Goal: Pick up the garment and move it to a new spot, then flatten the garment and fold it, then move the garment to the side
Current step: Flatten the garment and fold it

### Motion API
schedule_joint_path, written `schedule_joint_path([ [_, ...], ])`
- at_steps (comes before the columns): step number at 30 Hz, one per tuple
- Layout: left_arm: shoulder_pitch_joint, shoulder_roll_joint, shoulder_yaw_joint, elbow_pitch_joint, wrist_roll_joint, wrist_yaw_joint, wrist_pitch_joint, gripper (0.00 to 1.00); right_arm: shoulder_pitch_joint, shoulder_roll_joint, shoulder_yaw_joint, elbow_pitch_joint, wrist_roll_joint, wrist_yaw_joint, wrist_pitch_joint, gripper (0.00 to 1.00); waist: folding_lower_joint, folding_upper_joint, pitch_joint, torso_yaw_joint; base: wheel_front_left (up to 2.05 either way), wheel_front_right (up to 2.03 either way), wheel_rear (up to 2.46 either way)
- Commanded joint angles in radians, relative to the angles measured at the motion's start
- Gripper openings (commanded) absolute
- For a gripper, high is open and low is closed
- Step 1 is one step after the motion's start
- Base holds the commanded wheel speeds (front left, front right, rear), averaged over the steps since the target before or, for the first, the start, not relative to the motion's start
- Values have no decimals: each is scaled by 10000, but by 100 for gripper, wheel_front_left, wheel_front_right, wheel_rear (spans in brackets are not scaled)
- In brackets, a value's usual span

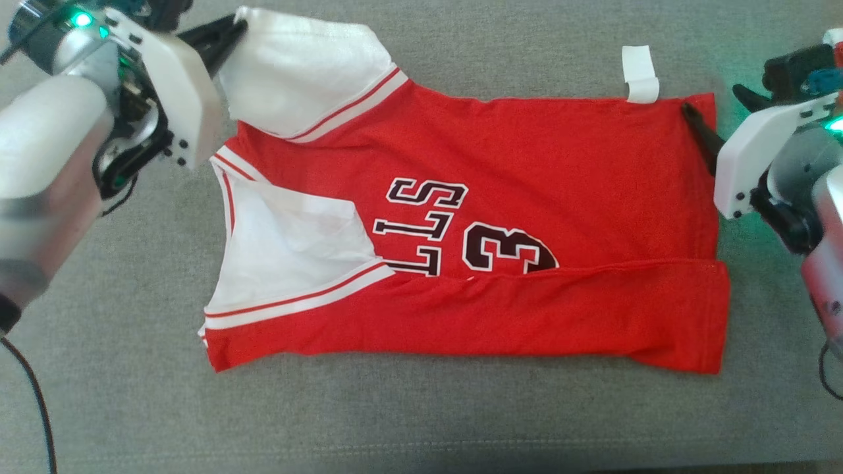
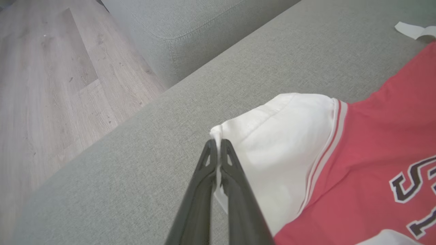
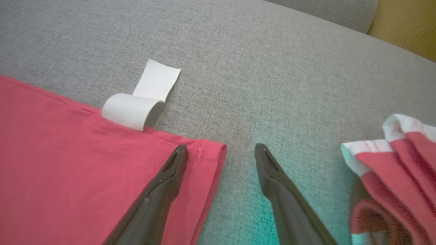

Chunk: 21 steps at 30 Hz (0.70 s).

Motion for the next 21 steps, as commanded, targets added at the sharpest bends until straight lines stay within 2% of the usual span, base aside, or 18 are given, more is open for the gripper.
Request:
schedule_joint_path([
  [1, -398, 296, 379, -153, 78, 15, -41, 0, -263, -231, 145, -216, 179, -9, 10, 100, 0, 0, 49, 14, 0, 0, 0],
  [10, -288, 278, 365, -332, 157, 15, -26, 0, -689, -345, 942, 253, 674, -9, -165, 100, 0, 0, 176, -98, 0, 0, 0],
  [11, -294, 281, 364, -330, 165, 15, -23, 0, -698, -349, 1135, 274, 756, -9, -102, 84, 0, 0, 166, -104, 0, 0, 0],
  [12, -292, 289, 363, -320, 174, 15, -21, 0, -708, -360, 1295, 280, 845, -9, -52, 25, 0, 0, 146, -116, 0, 0, 0],
  [13, -280, 300, 362, -301, 180, 15, -19, 0, -716, -375, 1441, 273, 952, -9, -9, 0, 0, 0, 117, -131, 0, 0, 0],
  [21, -287, 368, 388, 209, 313, 32, -249, 0, -1058, -813, 1923, 438, 1358, -9, -242, 0, 0, 0, -96, -202, 0, 0, 0],
])
